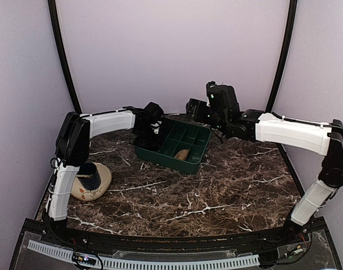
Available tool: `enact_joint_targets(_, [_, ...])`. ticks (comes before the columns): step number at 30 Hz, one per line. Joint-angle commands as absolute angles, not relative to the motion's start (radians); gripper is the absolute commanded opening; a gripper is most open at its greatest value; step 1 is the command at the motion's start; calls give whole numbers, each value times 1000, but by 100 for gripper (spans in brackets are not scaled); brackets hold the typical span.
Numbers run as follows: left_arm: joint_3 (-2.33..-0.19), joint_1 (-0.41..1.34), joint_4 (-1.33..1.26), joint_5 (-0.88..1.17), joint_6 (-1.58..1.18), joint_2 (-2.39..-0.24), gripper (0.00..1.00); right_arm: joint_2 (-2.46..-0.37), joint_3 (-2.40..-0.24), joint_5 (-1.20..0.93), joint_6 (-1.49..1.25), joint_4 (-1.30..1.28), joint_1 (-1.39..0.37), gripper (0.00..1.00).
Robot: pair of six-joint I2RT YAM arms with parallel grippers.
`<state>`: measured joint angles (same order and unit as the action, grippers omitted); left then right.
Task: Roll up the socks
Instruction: Place the sock in the storage box.
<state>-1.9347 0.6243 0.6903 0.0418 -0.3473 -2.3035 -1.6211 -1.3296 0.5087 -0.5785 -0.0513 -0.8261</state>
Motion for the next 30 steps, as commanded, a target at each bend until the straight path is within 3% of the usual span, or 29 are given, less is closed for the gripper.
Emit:
enact_joint_targets(1, [-1977,621,773,48,-317,-2300,19,-1638,-1371,501,-534,-37,-819,100])
enact_joint_targets(10, [-1995,621,774,34,-300,-2234,37,-1647,-1366,490,-525,-44,-807,100])
enact_joint_targets(30, [-1982,621,743,-6,-274,-2024,40,-1676,-1410,517,-493,-94,-799,100])
